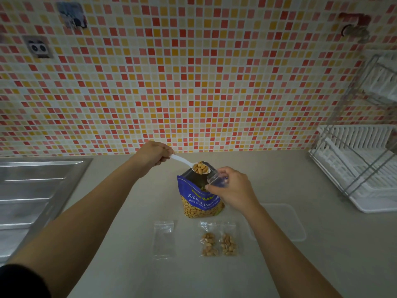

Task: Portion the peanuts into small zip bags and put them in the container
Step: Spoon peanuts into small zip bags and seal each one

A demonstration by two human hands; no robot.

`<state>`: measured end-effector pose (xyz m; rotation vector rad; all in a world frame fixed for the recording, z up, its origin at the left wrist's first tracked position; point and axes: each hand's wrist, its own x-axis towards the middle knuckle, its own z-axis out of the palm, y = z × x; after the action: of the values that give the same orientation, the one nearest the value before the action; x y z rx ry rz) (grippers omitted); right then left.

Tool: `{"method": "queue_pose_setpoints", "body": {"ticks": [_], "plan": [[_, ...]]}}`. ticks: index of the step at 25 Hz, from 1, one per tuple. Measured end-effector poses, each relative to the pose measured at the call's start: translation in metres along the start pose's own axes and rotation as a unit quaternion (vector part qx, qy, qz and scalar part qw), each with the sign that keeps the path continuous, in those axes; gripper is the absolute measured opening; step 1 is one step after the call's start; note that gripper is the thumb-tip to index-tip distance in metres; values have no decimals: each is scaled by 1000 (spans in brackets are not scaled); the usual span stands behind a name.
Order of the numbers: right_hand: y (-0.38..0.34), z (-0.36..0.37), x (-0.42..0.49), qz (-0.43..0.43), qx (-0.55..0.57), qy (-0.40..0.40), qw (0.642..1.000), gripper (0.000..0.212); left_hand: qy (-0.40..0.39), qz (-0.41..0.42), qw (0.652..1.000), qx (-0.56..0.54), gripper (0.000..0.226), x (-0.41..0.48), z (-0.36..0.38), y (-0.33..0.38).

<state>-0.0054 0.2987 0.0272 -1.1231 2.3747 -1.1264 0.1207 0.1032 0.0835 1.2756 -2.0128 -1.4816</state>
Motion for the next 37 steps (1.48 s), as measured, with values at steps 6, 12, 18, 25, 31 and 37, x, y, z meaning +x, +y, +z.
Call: {"method": "queue_pose_setpoints", "body": {"ticks": [6, 12, 18, 25, 31, 37], "plan": [[-5, 3, 3, 1, -23, -1, 1000, 48, -24, 17, 998, 49, 19, -4, 8, 15], [-6, 5, 4, 9, -18, 2, 1000, 51, -53, 33, 992, 113, 20, -3, 16, 32], [-8, 2, 2, 23, 13, 10, 1000, 49, -89, 152, 945, 275, 24, -11, 28, 58], [-8, 0, 0, 25, 44, 36, 998, 57, -87, 324, 835, 436, 23, -35, 59, 93], [-4, 0, 1, 37, 92, 47, 994, 55, -4, 351, 836, 421, 24, -38, 30, 114], [2, -8, 2, 56, 146, 52, 986, 57, -38, 254, 851, 458, 24, -7, 17, 49]]}}
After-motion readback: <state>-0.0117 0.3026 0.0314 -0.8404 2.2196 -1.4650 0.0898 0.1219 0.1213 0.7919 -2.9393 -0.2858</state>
